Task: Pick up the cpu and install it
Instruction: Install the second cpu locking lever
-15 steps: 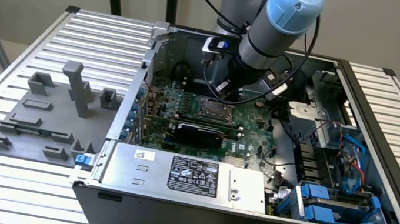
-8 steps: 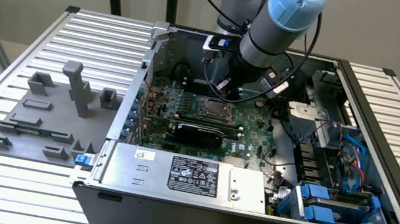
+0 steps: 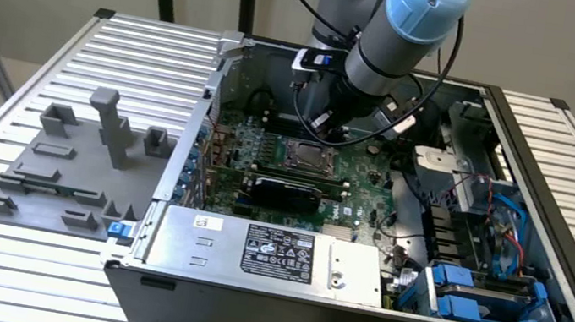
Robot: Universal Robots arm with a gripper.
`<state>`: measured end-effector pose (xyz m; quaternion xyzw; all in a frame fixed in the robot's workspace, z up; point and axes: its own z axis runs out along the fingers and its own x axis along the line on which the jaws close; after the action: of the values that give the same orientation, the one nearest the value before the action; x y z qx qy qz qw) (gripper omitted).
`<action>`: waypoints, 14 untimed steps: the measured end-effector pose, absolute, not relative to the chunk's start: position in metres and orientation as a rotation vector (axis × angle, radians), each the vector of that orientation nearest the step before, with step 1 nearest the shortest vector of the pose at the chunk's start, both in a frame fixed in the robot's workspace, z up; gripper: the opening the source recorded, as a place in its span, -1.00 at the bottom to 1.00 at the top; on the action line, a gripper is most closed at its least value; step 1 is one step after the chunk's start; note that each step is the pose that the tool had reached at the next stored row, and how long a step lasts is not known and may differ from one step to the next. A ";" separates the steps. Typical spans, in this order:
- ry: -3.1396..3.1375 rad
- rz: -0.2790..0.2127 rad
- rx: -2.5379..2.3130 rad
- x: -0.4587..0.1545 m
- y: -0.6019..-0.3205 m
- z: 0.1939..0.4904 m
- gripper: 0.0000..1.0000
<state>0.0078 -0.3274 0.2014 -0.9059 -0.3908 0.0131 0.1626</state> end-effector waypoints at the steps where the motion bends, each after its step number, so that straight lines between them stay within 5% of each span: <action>1: -1.115 0.037 -2.584 0.008 -0.327 0.201 -0.79; 14: -1.115 0.037 -2.584 0.008 -0.341 0.211 -0.79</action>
<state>0.0078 -0.3408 0.2107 -0.9059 -0.3907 0.0131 0.1626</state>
